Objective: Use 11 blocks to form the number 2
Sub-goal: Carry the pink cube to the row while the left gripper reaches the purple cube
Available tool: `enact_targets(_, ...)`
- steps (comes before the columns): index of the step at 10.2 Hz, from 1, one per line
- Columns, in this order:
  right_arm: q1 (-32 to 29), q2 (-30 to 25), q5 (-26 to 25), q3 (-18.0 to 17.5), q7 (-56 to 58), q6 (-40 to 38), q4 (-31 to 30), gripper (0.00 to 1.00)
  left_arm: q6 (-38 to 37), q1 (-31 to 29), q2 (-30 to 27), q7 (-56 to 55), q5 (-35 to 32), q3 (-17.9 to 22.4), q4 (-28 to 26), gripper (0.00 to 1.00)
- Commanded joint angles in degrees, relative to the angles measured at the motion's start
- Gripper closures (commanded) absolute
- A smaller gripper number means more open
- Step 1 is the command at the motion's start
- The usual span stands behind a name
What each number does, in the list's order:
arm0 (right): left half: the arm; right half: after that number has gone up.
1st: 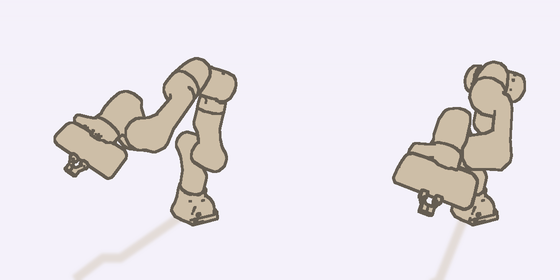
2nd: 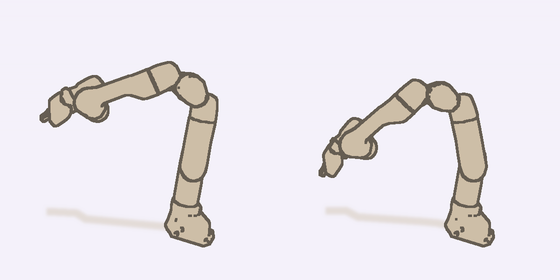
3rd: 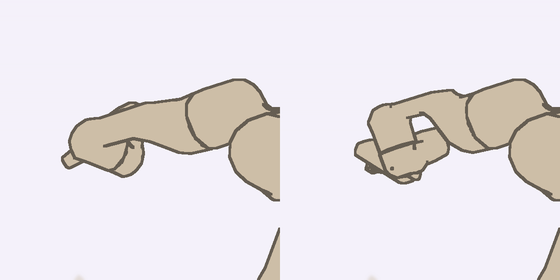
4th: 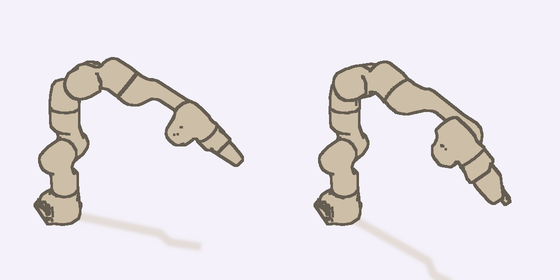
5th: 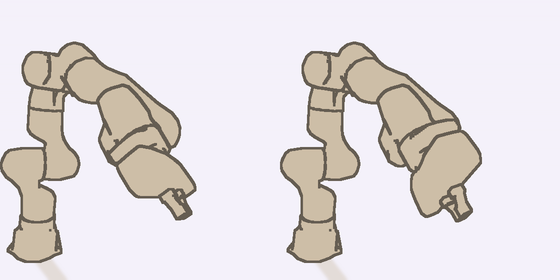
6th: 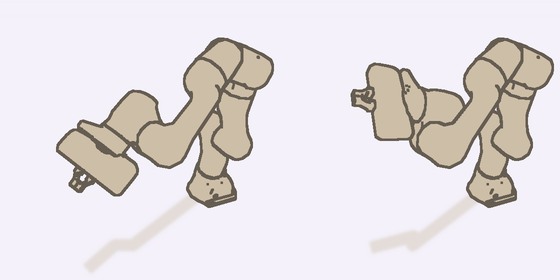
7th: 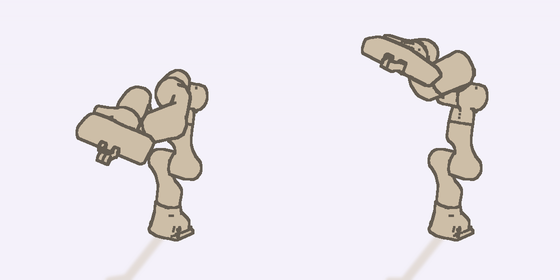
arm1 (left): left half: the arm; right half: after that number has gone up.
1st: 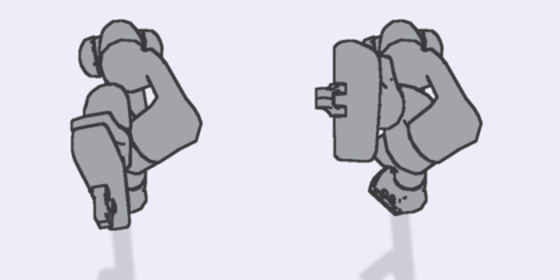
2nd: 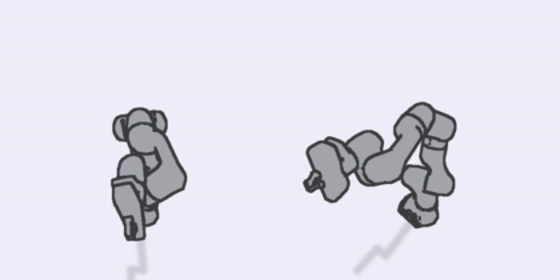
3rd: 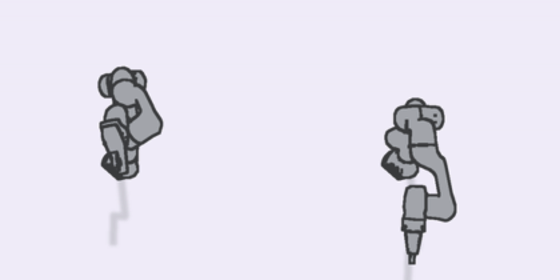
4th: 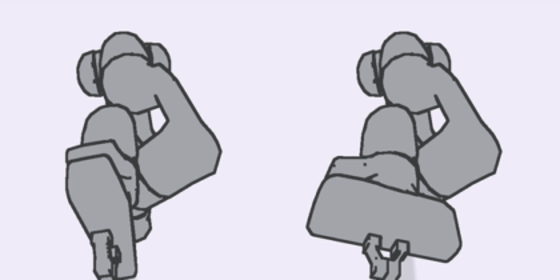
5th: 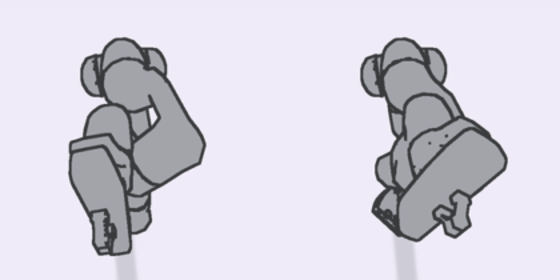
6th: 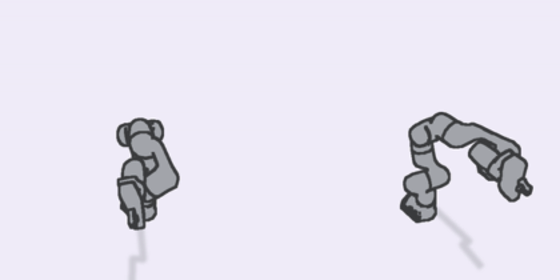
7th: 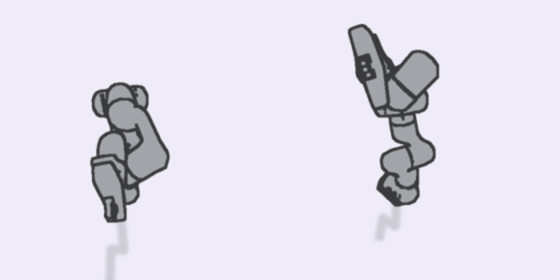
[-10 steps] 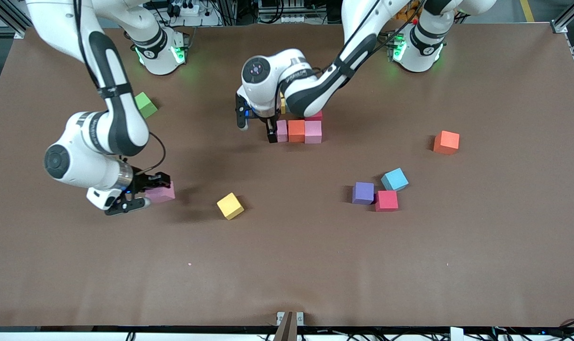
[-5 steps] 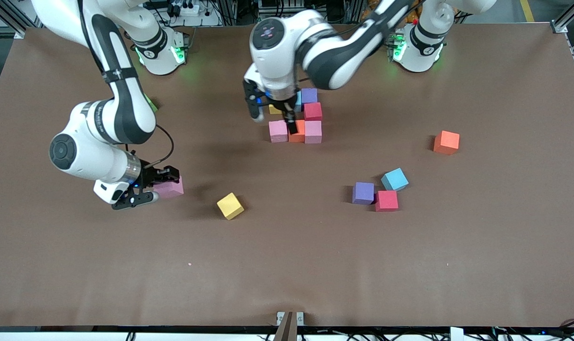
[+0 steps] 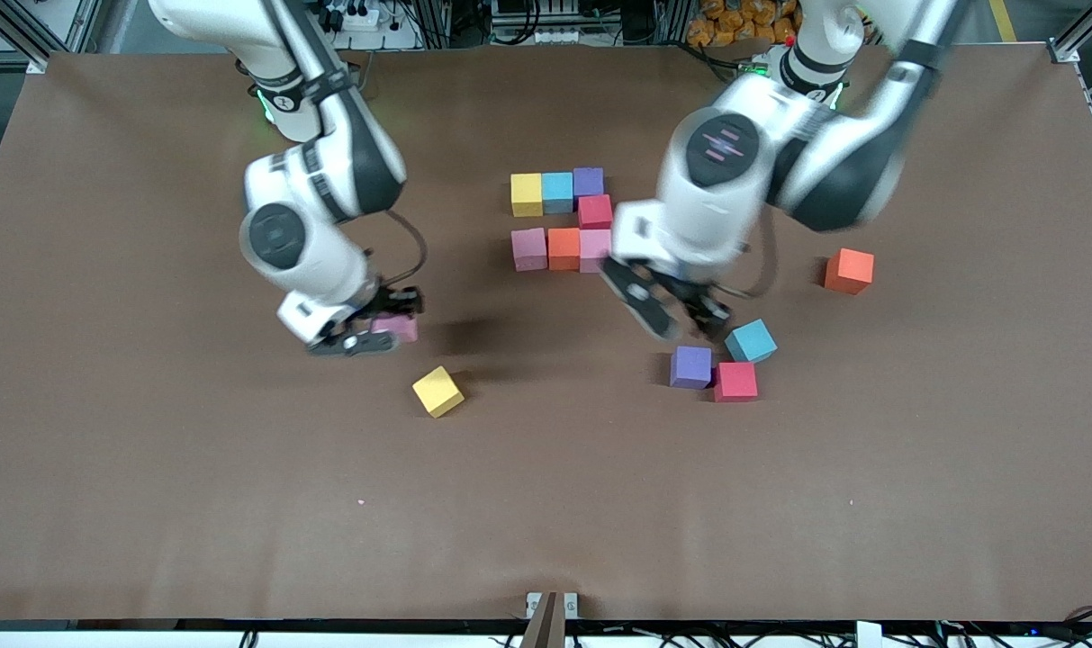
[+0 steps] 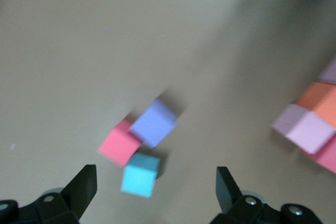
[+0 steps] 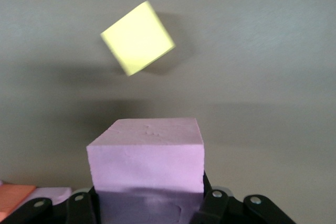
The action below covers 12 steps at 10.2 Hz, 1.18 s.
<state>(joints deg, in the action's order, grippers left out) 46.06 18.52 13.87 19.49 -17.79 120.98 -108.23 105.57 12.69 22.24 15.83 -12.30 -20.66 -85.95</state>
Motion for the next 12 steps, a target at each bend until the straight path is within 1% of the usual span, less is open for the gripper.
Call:
enact_targets(1, 4.98, 1.33, -0.86, 0.11, -8.37, 0.39, 1.88, 0.81, -0.36, -3.8, 0.96, -2.37, 0.43, -0.35, 0.69, 0.0)
enact_targets(3, 9.81, 4.4, -0.6, 0.02, -10.25, 5.38, 2.06, 0.8, -1.23, -3.99, 0.78, -17.51, 0.26, 0.01, 0.43, 0.0)
enact_targets(4, 11.93, 6.68, 1.49, 0.02, -10.77, 8.63, 2.15, 0.8, -2.03, -3.99, 0.96, -23.77, 0.35, -0.08, 0.25, 0.0)
enact_targets(5, 13.95, 9.22, 5.69, 0.02, -11.56, 12.05, 2.76, 0.8, -2.99, -4.16, 0.87, -32.53, 0.87, -0.17, -0.53, 0.0)
enact_targets(6, 15.53, 11.25, 7.04, 0.11, -12.88, 11.83, 4.76, 0.8, -5.35, -4.16, 0.78, -38.53, 0.96, -0.17, -0.71, 0.0)
enact_targets(7, 15.81, 13.01, 6.96, 0.11, -15.5, 11.91, 5.74, 0.8, -5.9, -4.42, 0.96, -40.33, 1.4, -0.17, -1.5, 0.0)
enact_targets(9, 17.56, 16.62, 7.14, 0.02, -16.66, 12.17, 7.77, 0.78, -4.94, -4.87, 2.53, -42.44, 3.59, -0.17, -4.39, 0.0)
enact_targets(10, 17.83, 17.24, 7.14, 0.02, -16.93, 12.35, 7.77, 0.78, -4.59, -4.52, 3.32, -46.73, 4.64, -0.17, -4.67, 0.0)
enact_targets(12, 18.62, 17.95, 7.14, 0.11, -16.93, 12.44, 7.34, 0.78, -4.23, -4.08, 4.38, -48.61, 4.57, -0.17, -4.67, 0.0)
